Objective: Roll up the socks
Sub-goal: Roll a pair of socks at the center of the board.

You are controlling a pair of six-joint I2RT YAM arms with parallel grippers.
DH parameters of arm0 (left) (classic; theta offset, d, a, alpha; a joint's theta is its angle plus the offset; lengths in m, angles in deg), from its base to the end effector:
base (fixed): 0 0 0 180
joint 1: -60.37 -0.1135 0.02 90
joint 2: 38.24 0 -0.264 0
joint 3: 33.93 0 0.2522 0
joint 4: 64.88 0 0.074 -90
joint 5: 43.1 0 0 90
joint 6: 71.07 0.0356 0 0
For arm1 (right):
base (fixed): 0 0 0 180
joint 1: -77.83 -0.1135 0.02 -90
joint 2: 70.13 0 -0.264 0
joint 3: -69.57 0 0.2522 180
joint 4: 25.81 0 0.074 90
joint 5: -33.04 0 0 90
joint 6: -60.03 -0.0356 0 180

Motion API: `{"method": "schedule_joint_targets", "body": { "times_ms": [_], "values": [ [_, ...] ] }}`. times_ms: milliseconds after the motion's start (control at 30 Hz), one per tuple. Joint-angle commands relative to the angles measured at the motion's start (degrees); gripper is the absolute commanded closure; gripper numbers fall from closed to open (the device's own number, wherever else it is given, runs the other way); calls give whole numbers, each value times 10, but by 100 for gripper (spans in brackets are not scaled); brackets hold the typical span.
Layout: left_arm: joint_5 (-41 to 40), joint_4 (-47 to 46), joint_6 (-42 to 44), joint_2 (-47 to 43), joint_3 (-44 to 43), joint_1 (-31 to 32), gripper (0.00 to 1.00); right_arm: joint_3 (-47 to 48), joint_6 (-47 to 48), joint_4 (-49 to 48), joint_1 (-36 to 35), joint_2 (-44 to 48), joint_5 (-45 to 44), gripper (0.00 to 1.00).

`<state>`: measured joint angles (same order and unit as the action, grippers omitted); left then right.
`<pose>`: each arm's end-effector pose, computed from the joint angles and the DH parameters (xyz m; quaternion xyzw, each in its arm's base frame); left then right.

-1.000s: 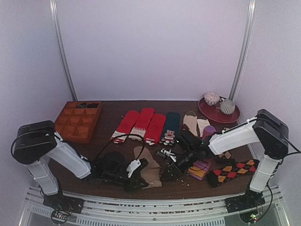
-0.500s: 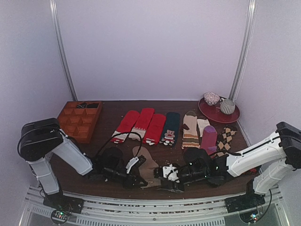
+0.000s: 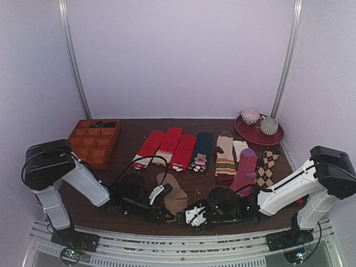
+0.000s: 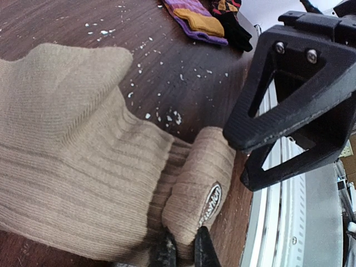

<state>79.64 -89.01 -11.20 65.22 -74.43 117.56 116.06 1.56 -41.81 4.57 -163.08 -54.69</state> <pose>0.1340 -0.2433 0.0804 0.3208 0.8129 -0.4700 0.1243 0.0856 0.2894 0.1388 -0.6935 0.5218 0.1929 0.4577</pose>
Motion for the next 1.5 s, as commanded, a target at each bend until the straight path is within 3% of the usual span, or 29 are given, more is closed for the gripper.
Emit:
{"method": "schedule_joint_targets", "body": {
  "times_ms": [0,233,400,533,600,667,867,1000,1100,1233,1333,1467],
  "values": [
    [-22,226,-3,56,42,9,100,3,10,-41,-2,-22,-40,53],
    [-20,225,-3,56,43,9,100,26,4,-8,-2,-59,-33,61],
    [-18,223,-2,60,41,9,100,48,-18,35,2,-70,-27,80],
    [-43,234,8,41,37,9,98,71,-65,95,18,-71,8,88],
    [-76,242,16,5,34,9,68,78,-101,123,34,-62,46,89],
    [-117,259,33,-44,28,9,56,90,-135,166,56,-57,103,90],
    [-225,278,83,-188,16,10,4,141,-236,266,124,-90,303,90],
    [-266,244,116,-260,27,19,2,205,-267,372,148,-153,366,89],
    [-336,208,171,-310,40,61,2,239,-286,443,157,-189,395,89],
    [-339,74,247,-362,95,100,2,236,-322,451,177,-200,443,90],
    [-337,24,274,-342,105,100,4,236,-334,463,190,-207,455,90],
    [-296,18,289,-248,61,100,11,243,-331,481,193,-221,462,89]
  ]
}}
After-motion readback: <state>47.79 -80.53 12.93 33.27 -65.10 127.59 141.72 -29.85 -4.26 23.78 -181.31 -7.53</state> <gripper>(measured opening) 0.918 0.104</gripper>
